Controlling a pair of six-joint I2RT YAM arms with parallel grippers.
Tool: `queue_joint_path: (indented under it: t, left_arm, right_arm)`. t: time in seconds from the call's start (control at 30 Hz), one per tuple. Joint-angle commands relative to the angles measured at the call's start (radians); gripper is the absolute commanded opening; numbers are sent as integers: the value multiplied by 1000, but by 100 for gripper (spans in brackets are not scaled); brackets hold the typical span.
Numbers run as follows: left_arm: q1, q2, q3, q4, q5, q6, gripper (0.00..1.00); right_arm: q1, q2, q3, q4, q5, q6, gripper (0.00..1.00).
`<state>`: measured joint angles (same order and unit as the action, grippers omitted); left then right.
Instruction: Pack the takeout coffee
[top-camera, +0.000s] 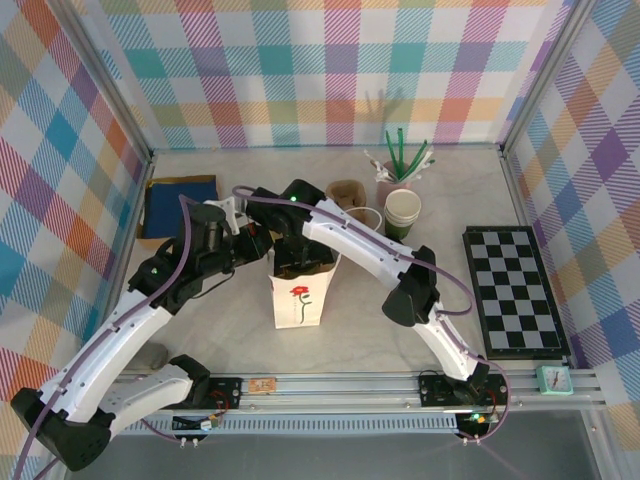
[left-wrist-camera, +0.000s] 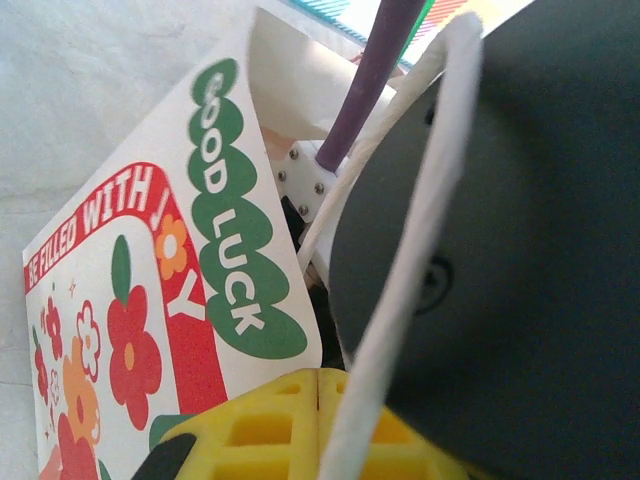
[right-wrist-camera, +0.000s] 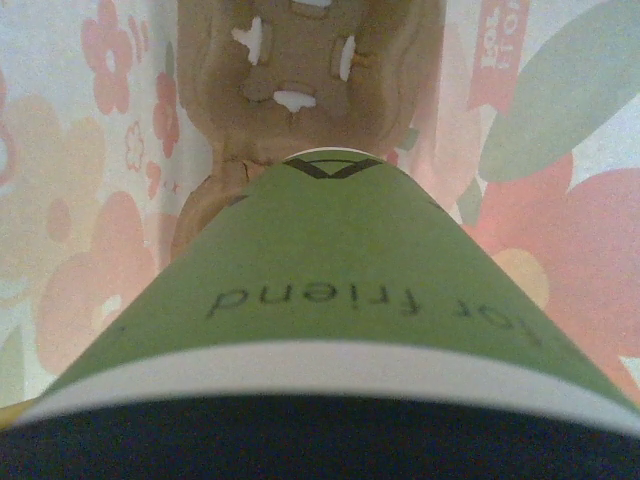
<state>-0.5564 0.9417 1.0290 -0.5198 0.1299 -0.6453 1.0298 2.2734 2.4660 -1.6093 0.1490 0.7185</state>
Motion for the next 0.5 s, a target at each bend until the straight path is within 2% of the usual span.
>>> queue_joint_path:
  t: [0.0,0.47]
  left_arm:
    - [-16,-15,-28,48,7,-17,0]
    - [-25,-77,-98,119,-15,-84,0]
  right_arm:
    - [22,-19,-7,-158,-55,6,46]
    - [21,-50,-59,-173,-29,-2,46]
